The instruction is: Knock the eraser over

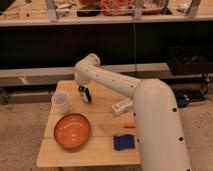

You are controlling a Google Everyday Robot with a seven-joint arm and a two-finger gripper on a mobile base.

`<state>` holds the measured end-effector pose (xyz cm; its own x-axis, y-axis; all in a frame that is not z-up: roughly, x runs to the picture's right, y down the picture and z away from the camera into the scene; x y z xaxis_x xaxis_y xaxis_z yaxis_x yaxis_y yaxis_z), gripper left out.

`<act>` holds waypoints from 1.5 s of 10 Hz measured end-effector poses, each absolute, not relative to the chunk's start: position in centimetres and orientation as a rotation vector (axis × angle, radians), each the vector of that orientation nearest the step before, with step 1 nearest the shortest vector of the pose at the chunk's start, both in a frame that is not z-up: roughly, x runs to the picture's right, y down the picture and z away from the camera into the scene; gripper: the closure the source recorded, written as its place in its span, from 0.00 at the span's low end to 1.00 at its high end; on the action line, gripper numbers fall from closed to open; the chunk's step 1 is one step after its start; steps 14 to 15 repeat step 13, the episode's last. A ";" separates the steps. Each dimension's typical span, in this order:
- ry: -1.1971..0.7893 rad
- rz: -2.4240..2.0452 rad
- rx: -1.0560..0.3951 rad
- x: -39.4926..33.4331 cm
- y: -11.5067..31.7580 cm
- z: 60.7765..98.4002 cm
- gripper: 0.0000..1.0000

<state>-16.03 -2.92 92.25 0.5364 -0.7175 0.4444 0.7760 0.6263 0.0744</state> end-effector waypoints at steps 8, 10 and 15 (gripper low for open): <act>-0.500 -0.928 -0.135 -17.0 -1.8 91.5 1.00; -0.508 -0.934 -0.137 -16.9 -1.2 90.9 1.00; -0.535 -0.952 -0.142 -17.6 -0.9 90.8 1.00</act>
